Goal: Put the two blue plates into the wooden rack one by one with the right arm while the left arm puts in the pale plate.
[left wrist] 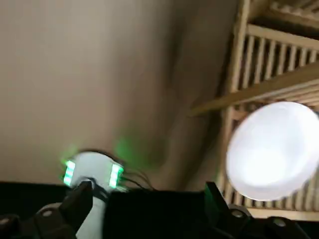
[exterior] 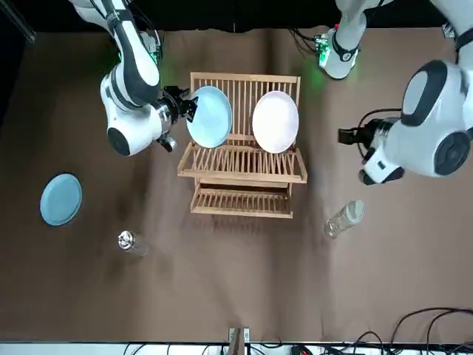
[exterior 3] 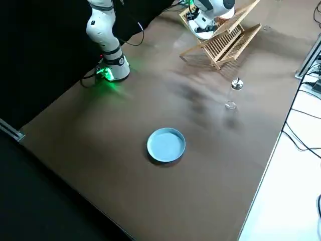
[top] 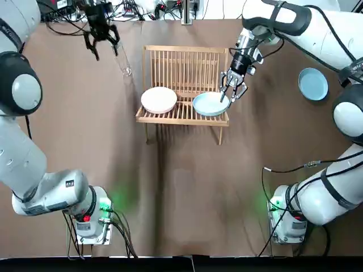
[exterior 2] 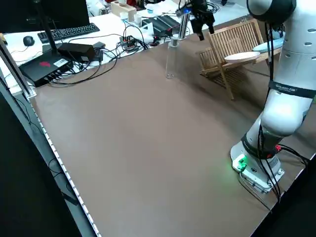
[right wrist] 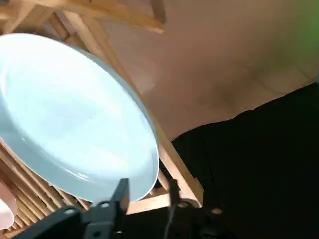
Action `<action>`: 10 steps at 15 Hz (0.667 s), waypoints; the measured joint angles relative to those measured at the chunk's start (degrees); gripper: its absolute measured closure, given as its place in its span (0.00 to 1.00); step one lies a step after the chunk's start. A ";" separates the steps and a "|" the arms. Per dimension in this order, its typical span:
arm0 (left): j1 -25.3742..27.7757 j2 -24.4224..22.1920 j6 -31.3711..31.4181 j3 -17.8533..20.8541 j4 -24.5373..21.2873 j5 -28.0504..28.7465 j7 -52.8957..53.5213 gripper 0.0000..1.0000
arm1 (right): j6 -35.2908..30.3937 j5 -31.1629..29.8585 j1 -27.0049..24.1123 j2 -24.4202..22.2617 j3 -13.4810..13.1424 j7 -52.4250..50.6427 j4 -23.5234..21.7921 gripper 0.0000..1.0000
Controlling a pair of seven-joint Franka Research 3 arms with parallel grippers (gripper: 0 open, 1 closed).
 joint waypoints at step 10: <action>1.15 -2.38 7.92 1.07 6.69 6.48 9.82 0.01 | -12.10 -11.75 -10.81 -0.43 -1.43 -23.03 9.34 0.37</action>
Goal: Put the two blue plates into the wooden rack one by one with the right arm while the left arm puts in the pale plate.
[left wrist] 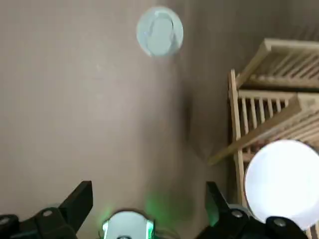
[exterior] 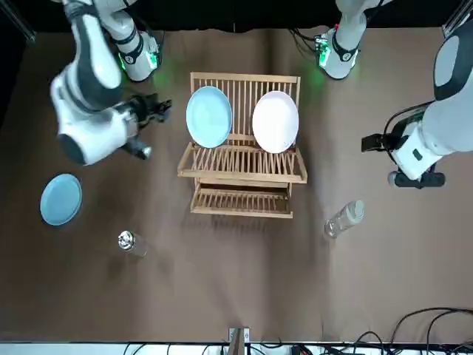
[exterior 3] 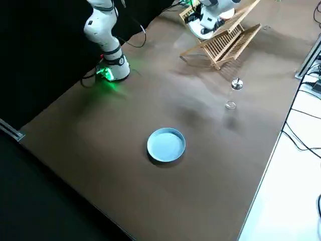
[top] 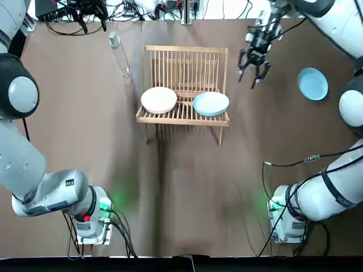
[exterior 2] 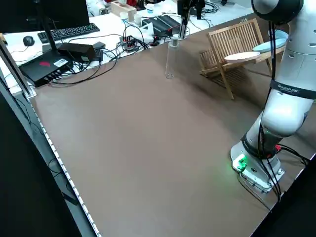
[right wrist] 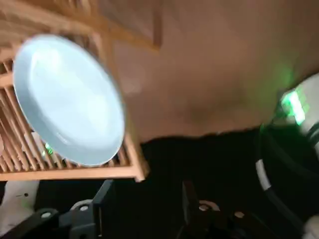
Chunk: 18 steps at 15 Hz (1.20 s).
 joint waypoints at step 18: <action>-19.19 -16.66 10.54 22.92 -12.97 0.05 7.39 0.00 | 53.63 -22.62 -33.58 15.53 -0.50 -51.04 2.32 0.05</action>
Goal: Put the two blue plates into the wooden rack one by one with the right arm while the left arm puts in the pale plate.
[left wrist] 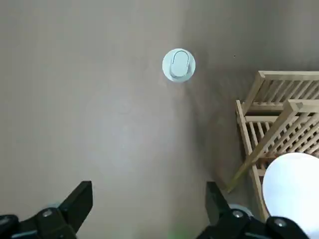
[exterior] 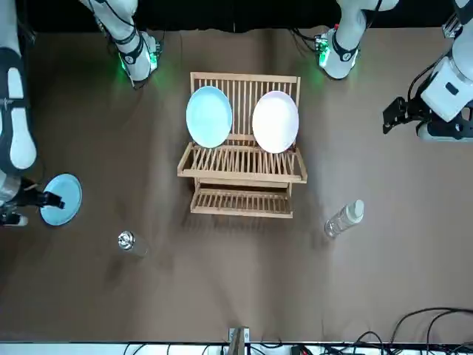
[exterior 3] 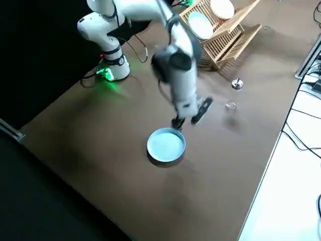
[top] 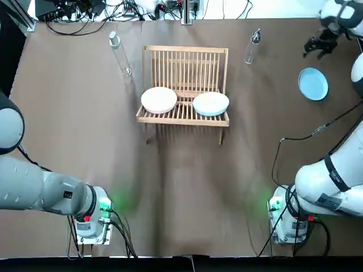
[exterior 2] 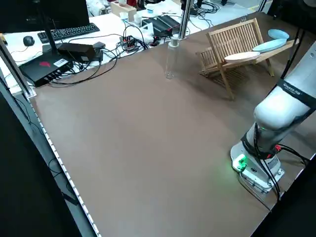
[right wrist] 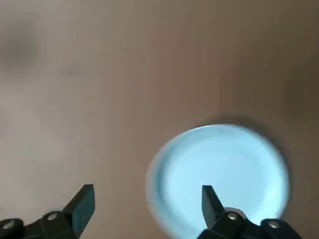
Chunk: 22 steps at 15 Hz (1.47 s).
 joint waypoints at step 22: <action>0.12 -1.30 0.87 0.04 -2.23 0.03 2.60 0.00 | 9.69 -0.37 -14.02 11.89 0.59 -14.51 -0.59 0.63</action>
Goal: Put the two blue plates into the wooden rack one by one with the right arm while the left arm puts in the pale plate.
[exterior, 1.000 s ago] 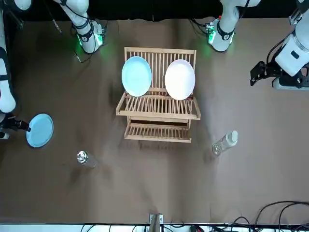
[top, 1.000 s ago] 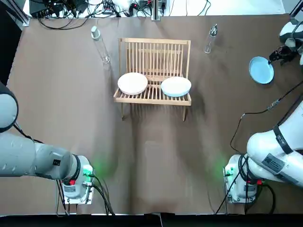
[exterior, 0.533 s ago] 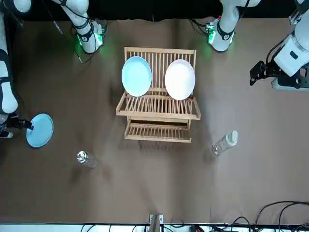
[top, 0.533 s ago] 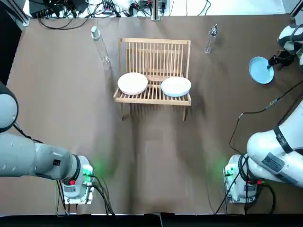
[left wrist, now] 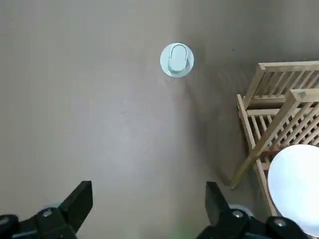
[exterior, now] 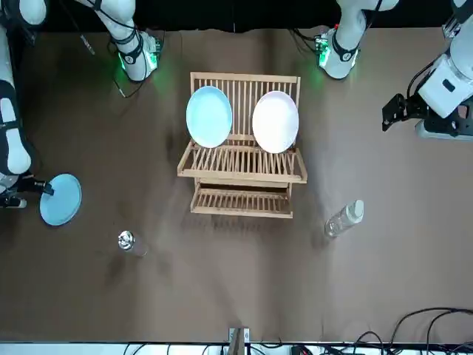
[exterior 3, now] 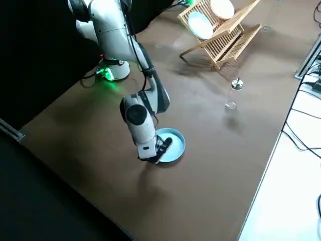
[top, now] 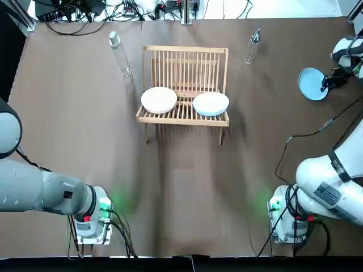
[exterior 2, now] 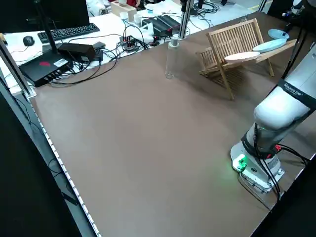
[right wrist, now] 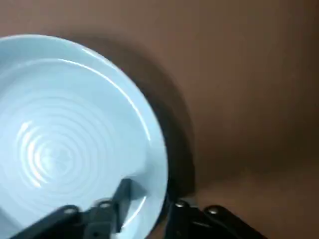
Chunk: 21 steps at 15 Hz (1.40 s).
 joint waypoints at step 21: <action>0.09 0.40 0.21 0.21 0.00 0.00 0.44 0.00 | -51.72 4.07 6.59 -9.91 3.30 12.77 5.58 0.97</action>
